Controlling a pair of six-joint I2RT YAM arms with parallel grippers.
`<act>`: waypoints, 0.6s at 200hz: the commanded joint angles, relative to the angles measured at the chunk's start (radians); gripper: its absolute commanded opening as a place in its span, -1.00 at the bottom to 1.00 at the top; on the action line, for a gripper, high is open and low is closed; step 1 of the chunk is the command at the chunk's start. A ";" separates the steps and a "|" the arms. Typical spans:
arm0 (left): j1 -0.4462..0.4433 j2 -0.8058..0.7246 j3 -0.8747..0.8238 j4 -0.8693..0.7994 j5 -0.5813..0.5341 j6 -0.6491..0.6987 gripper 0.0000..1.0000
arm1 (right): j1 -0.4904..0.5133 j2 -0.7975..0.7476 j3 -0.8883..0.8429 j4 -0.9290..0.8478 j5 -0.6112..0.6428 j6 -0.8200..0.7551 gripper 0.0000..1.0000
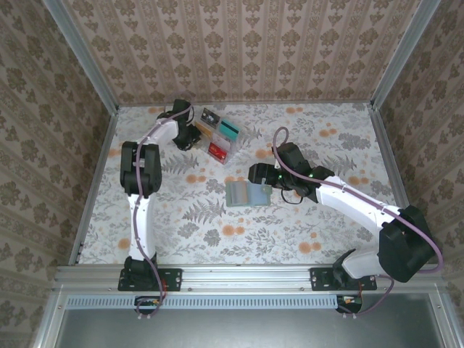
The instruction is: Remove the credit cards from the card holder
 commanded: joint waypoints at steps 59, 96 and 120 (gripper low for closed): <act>-0.009 -0.039 -0.026 -0.181 -0.038 0.050 -0.72 | 0.006 0.009 0.018 0.000 0.002 0.009 0.82; -0.008 -0.144 -0.180 -0.181 -0.064 0.041 -0.74 | 0.006 0.009 0.003 0.016 -0.001 0.013 0.82; -0.003 -0.221 -0.296 -0.170 -0.084 0.019 -0.74 | 0.006 0.009 -0.001 0.026 -0.007 0.016 0.82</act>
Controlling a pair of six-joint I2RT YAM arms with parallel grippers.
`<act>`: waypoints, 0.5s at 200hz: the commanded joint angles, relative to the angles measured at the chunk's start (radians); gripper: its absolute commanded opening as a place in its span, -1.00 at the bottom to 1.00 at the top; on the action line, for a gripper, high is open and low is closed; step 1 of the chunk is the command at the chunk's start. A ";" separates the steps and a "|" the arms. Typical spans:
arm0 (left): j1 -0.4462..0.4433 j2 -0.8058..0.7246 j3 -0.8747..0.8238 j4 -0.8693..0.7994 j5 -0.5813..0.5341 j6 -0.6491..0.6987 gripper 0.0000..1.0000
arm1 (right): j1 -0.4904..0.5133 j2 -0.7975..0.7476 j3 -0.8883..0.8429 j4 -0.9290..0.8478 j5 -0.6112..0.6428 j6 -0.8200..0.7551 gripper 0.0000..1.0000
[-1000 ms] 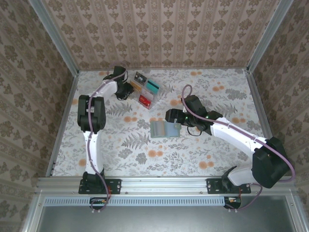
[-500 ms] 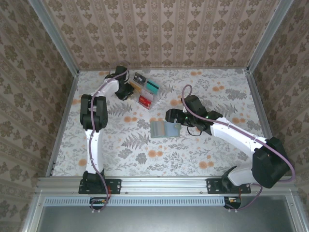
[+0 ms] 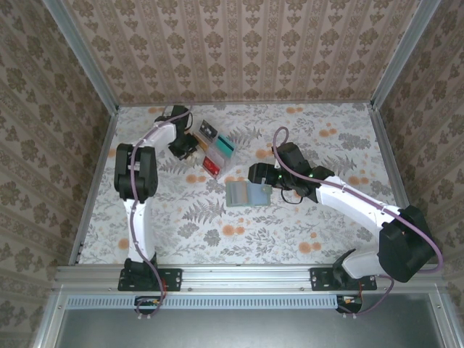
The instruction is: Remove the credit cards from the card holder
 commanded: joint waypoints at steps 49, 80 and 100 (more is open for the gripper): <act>0.013 -0.203 -0.263 -0.034 -0.039 -0.050 -0.67 | 0.006 0.044 -0.002 0.026 -0.018 0.011 0.82; 0.013 -0.255 -0.240 -0.071 -0.024 -0.012 -0.53 | 0.006 0.060 0.007 0.032 -0.029 0.013 0.81; 0.013 -0.284 -0.237 -0.082 -0.021 0.003 -0.46 | 0.007 0.070 0.009 0.040 -0.031 0.017 0.81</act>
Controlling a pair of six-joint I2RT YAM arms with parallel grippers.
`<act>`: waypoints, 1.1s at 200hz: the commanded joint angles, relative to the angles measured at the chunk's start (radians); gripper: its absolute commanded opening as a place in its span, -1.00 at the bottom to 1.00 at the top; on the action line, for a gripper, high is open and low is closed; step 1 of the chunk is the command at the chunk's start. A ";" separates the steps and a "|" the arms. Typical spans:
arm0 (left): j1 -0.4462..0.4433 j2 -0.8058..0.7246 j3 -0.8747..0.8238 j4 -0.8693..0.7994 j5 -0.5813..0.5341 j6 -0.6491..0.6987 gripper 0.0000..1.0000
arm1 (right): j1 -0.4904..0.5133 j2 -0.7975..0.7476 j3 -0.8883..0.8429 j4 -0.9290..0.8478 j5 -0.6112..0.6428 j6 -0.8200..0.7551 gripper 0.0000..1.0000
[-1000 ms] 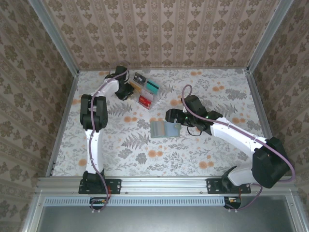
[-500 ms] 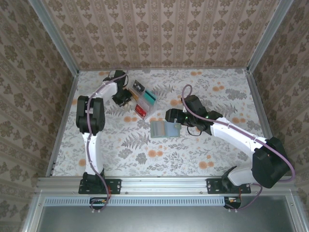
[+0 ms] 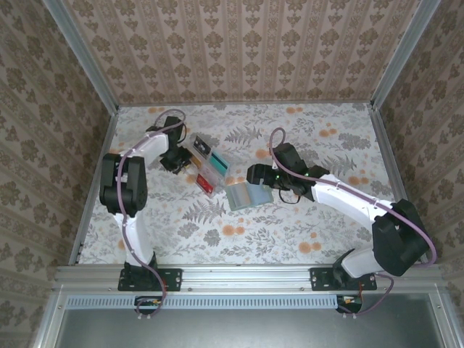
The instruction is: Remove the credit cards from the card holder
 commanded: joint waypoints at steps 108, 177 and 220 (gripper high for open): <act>-0.006 -0.076 0.048 0.007 0.133 0.064 -0.45 | 0.025 0.097 0.067 0.011 -0.034 0.031 0.69; 0.014 -0.165 0.025 -0.024 0.115 0.095 -0.41 | 0.069 0.324 0.284 -0.037 -0.032 0.051 0.16; 0.037 -0.247 -0.004 -0.025 0.121 0.129 -0.26 | 0.093 0.418 0.367 -0.061 -0.031 0.074 -0.12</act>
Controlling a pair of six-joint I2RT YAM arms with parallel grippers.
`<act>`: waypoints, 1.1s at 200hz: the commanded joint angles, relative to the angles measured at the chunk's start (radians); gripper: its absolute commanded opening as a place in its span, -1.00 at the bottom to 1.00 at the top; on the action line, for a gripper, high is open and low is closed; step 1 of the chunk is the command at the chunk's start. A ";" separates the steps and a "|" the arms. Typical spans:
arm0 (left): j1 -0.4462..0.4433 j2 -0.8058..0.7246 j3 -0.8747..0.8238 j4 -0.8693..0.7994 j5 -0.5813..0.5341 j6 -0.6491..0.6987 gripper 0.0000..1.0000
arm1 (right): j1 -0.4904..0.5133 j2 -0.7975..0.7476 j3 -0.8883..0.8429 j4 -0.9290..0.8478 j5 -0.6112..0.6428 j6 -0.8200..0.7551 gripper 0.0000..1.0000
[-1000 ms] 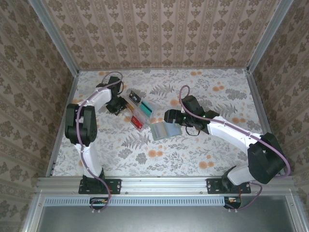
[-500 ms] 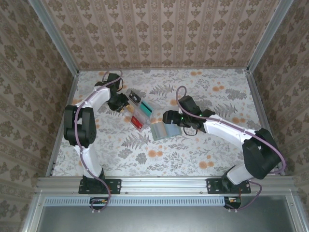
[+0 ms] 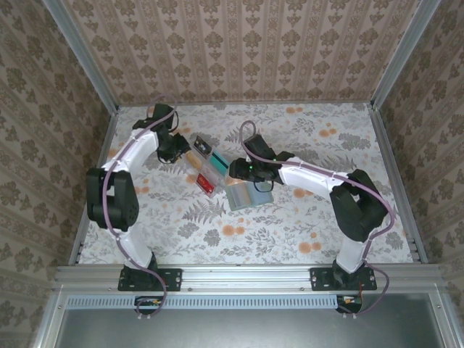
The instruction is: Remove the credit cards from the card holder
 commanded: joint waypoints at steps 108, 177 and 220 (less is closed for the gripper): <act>0.077 -0.196 -0.203 0.104 0.122 0.137 0.18 | 0.008 0.178 0.213 -0.039 0.060 -0.023 -0.05; 0.110 -0.279 -0.301 0.154 0.140 0.173 0.44 | 0.018 0.022 0.104 -0.248 0.126 -0.176 0.33; 0.116 -0.353 -0.366 0.198 0.125 0.202 0.90 | 0.078 -0.003 0.099 -0.453 0.139 -0.245 0.50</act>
